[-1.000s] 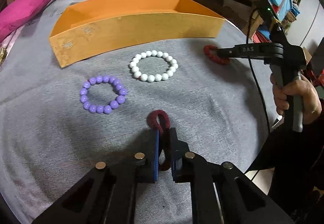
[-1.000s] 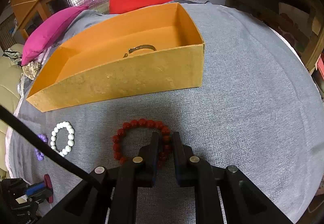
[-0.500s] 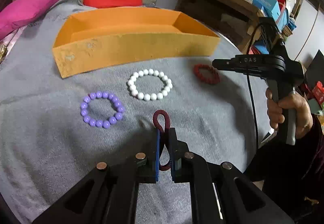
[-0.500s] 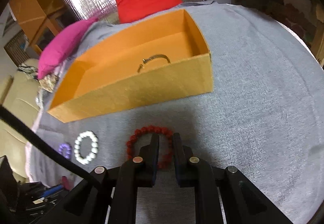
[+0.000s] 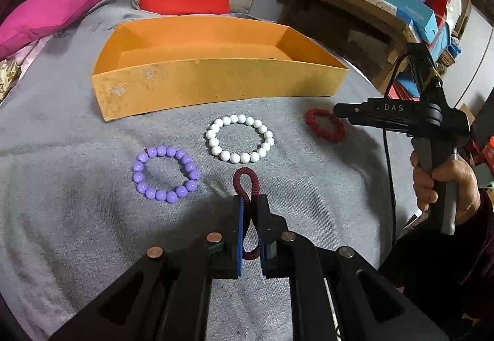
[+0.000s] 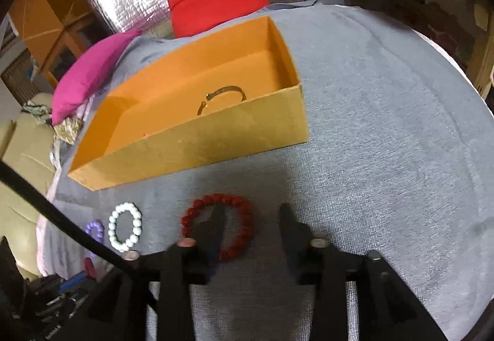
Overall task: Organize jewelry
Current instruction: 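Lift the red bead bracelet with the right tool while the left holds the bangle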
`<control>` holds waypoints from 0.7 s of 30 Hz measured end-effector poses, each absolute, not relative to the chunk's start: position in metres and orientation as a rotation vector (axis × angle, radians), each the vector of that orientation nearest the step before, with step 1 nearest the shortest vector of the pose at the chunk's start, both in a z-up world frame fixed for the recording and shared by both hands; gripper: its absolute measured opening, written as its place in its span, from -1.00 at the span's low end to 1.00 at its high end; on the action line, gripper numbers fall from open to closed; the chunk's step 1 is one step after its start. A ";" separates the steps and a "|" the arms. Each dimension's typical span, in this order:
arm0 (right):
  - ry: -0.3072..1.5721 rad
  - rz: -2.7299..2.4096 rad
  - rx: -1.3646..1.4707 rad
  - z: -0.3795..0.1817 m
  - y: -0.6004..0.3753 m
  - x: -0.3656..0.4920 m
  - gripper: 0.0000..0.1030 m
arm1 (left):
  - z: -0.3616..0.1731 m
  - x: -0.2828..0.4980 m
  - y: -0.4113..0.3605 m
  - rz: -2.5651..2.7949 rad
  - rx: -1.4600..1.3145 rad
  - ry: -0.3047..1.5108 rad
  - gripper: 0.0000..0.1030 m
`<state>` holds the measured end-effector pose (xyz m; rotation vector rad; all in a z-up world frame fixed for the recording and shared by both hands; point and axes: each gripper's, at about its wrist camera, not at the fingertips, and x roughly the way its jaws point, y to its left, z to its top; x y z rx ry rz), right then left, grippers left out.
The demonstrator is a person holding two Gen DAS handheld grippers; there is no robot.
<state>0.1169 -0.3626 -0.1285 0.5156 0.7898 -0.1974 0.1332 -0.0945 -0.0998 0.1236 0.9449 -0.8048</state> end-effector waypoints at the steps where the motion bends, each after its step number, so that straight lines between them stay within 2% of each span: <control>1: 0.793 -0.193 0.510 -0.129 -0.360 0.118 0.07 | -0.099 0.133 -0.095 -0.805 0.124 0.945 -0.83; 4: 0.806 -0.188 0.461 -0.131 -0.351 0.123 0.06 | -0.100 0.133 -0.096 -0.805 0.124 0.947 -0.83; 6: 0.830 -0.216 0.390 -0.136 -0.343 0.128 -0.02 | -0.099 0.133 -0.097 -0.808 0.122 0.947 -0.83; 8: 0.836 -0.258 0.308 -0.139 -0.336 0.133 -0.33 | -0.099 0.133 -0.097 -0.811 0.121 0.947 -0.83; 9: 0.834 -0.272 0.271 -0.139 -0.334 0.134 -0.38 | -0.099 0.133 -0.097 -0.811 0.121 0.947 -0.83; 11: 0.829 -0.291 0.205 -0.138 -0.327 0.136 -0.76 | -0.099 0.132 -0.097 -0.809 0.118 0.947 -0.83; 21: 0.681 -0.264 0.218 -0.110 -0.323 0.119 -0.80 | -0.094 0.134 -0.095 -0.794 0.091 0.935 -0.83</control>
